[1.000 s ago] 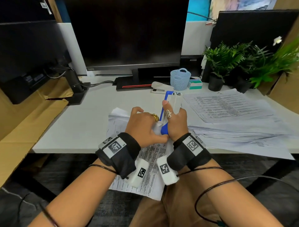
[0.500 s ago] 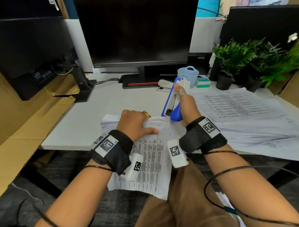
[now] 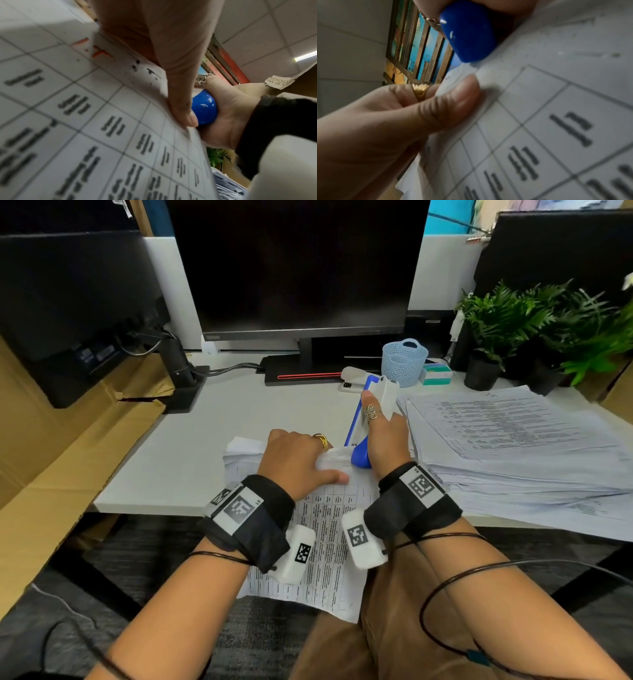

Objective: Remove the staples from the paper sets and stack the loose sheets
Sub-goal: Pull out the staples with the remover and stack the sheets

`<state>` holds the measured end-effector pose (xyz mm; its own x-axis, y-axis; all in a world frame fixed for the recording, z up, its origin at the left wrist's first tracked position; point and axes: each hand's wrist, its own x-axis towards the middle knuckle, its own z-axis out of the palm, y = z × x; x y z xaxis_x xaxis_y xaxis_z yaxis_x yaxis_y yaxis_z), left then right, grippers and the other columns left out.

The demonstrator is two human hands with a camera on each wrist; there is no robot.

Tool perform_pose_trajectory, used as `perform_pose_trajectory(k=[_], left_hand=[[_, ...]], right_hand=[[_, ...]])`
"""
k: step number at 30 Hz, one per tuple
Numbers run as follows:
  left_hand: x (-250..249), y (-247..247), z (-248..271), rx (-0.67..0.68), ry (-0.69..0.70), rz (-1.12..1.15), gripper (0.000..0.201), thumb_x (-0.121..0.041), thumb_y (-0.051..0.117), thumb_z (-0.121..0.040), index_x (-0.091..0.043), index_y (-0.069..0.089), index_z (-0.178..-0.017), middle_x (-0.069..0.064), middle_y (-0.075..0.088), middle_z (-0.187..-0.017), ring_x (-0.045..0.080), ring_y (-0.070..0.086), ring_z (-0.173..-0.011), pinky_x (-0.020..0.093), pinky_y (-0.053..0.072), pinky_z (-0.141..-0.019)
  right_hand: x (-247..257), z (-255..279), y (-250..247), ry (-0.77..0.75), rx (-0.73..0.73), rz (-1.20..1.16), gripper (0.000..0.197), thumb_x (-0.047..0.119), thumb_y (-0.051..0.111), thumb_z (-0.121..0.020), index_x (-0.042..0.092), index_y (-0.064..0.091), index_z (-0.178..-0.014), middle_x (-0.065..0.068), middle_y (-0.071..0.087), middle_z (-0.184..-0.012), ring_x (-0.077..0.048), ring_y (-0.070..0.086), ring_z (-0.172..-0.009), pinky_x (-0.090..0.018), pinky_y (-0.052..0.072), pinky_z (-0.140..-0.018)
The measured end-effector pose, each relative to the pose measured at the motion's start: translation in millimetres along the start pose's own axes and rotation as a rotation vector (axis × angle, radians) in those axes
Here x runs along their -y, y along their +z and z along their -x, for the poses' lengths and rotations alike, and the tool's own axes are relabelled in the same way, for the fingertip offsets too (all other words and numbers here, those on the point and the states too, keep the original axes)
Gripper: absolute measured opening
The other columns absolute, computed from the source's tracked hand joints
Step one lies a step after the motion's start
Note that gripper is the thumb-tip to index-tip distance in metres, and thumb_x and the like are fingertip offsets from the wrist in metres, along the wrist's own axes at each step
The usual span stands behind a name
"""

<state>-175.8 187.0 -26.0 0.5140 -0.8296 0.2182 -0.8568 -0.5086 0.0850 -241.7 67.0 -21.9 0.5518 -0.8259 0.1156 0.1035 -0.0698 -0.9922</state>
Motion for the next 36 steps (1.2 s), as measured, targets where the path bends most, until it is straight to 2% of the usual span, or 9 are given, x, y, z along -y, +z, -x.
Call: perform_pose_trajectory(k=[5, 9, 14, 17, 20, 24, 28, 34, 36], left_hand=[[-5.2, -1.5, 2.0, -0.015, 0.009, 0.002, 0.057, -0.075, 0.043, -0.076, -0.019, 0.042, -0.062, -0.007, 0.04, -0.055, 0.011, 0.039, -0.058, 0.032, 0.03, -0.084], [-7.7, 3.0, 2.7, -0.023, 0.029, 0.088, 0.053, -0.074, 0.042, -0.077, -0.022, 0.048, -0.074, -0.01, 0.037, -0.055, 0.014, 0.038, -0.064, 0.03, 0.027, -0.083], [-7.1, 14.8, 6.3, -0.054, 0.066, 0.21, 0.052, -0.076, 0.04, -0.072, -0.026, 0.039, -0.058, -0.01, 0.035, -0.052, 0.015, 0.036, -0.064, 0.027, 0.023, -0.075], [-2.8, 11.1, 4.0, 0.014, 0.047, 0.146, 0.053, -0.064, 0.052, -0.079, -0.023, 0.03, -0.054, -0.008, 0.034, -0.053, 0.013, 0.035, -0.064, 0.028, 0.024, -0.075], [8.8, 10.2, -1.0, 0.069, 0.06, 0.026, 0.053, -0.068, 0.046, -0.081, -0.021, 0.035, -0.058, -0.007, 0.041, -0.058, 0.014, 0.043, -0.062, 0.032, 0.03, -0.085], [21.6, 13.7, -0.4, 0.045, 0.035, 0.072, 0.053, -0.067, 0.047, -0.08, -0.017, 0.062, -0.092, -0.001, 0.063, -0.083, 0.02, 0.057, -0.085, 0.031, 0.026, -0.084], [23.0, 15.9, 0.6, 0.03, 0.031, 0.054, 0.063, -0.071, 0.048, -0.075, -0.018, 0.064, -0.105, -0.001, 0.068, -0.092, 0.019, 0.059, -0.089, 0.031, 0.028, -0.092], [23.5, 13.8, 1.2, 0.064, 0.011, 0.026, 0.057, -0.07, 0.049, -0.076, -0.018, 0.063, -0.096, 0.0, 0.067, -0.09, 0.02, 0.058, -0.085, 0.032, 0.031, -0.092], [23.9, 12.9, 2.2, 0.053, 0.001, 0.012, 0.052, -0.069, 0.048, -0.078, -0.019, 0.059, -0.088, -0.003, 0.063, -0.081, 0.019, 0.056, -0.081, 0.032, 0.03, -0.09]], right_hand=[[-3.8, 4.2, 2.6, 0.011, -0.018, -0.059, 0.019, 0.033, 0.054, -0.093, 0.016, 0.06, -0.101, -0.012, 0.067, -0.104, -0.026, 0.065, -0.097, -0.04, 0.053, -0.088], [-3.1, 9.1, 2.6, 0.032, -0.027, -0.108, 0.017, 0.032, 0.055, -0.093, 0.017, 0.06, -0.099, -0.011, 0.068, -0.105, -0.027, 0.065, -0.099, -0.043, 0.052, -0.09], [-8.1, 12.5, 3.6, 0.062, 0.009, -0.142, 0.008, 0.03, 0.057, -0.091, 0.024, 0.062, -0.09, -0.003, 0.068, -0.096, -0.026, 0.065, -0.098, -0.042, 0.052, -0.09], [-11.4, 4.1, 5.0, 0.12, 0.072, -0.091, 0.036, 0.037, 0.059, -0.089, 0.006, 0.065, -0.106, -0.013, 0.068, -0.105, -0.03, 0.064, -0.1, -0.042, 0.05, -0.093], [-9.3, -11.1, 2.6, 0.239, 0.131, 0.072, 0.057, 0.062, 0.053, -0.083, 0.01, 0.061, -0.106, -0.014, 0.065, -0.112, -0.031, 0.06, -0.105, -0.043, 0.045, -0.098], [-50.5, -73.2, -20.7, 0.404, 0.178, 0.17, 0.101, 0.079, 0.064, -0.053, 0.014, 0.049, -0.129, -0.01, 0.057, -0.127, -0.031, 0.058, -0.109, -0.048, 0.045, -0.098], [-14.7, -46.7, -28.5, 0.247, 0.27, 0.798, 0.055, 0.034, 0.058, -0.087, 0.001, 0.045, -0.129, -0.014, 0.05, -0.125, -0.031, 0.05, -0.116, -0.03, 0.04, -0.088], [-18.1, -47.8, -22.1, 0.106, 0.424, 1.2, 0.038, 0.038, 0.056, -0.09, 0.004, 0.057, -0.074, -0.014, 0.058, -0.093, -0.024, 0.048, -0.083, -0.021, 0.031, -0.051], [-14.7, -44.4, -20.2, 0.082, 0.451, 1.273, 0.044, 0.043, 0.054, -0.091, 0.001, 0.062, -0.082, -0.01, 0.055, -0.086, -0.024, 0.049, -0.084, -0.019, 0.03, -0.051]])
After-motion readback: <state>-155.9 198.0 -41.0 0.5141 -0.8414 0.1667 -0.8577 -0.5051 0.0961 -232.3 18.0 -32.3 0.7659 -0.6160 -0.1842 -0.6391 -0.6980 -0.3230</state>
